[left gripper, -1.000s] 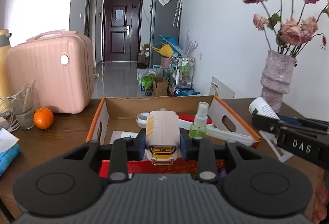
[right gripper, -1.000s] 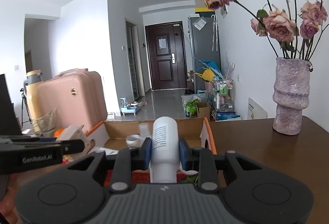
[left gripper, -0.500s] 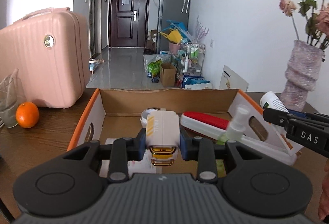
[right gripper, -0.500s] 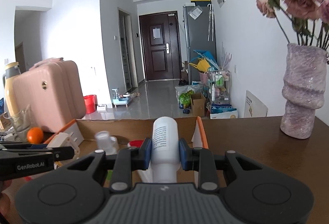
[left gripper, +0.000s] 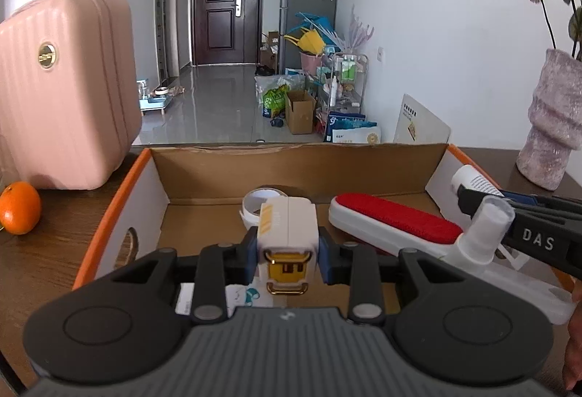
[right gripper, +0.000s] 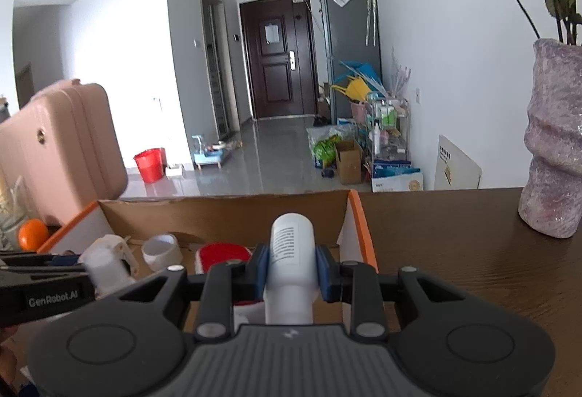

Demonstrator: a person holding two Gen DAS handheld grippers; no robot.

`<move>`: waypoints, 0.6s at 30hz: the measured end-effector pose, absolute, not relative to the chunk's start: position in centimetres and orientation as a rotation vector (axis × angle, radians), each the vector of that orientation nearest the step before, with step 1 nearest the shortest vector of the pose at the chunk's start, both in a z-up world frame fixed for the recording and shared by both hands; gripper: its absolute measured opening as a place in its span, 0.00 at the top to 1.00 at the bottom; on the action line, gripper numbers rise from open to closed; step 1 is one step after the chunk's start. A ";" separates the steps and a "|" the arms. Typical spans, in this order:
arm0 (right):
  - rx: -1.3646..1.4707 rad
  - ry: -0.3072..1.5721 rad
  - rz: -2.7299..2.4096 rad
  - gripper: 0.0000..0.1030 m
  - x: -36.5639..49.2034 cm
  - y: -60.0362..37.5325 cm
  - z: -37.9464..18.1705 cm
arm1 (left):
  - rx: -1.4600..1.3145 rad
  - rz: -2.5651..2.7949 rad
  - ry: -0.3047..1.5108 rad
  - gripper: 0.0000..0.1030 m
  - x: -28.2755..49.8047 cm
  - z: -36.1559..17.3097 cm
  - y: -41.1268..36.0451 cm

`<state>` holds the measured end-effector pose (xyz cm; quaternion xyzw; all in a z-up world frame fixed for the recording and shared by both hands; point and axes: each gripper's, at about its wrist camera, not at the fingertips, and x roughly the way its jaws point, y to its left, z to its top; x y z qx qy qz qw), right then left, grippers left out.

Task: Organize rigid objects
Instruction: 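Carry the beige plug and white bottle into the box and open both tools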

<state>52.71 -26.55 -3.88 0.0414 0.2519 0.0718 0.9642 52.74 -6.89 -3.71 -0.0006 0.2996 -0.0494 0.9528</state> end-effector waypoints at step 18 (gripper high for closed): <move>0.060 0.561 0.136 0.74 52.4 -26.4 -3.6 | 0.030 -0.190 0.662 0.68 53.2 -5.0 -8.1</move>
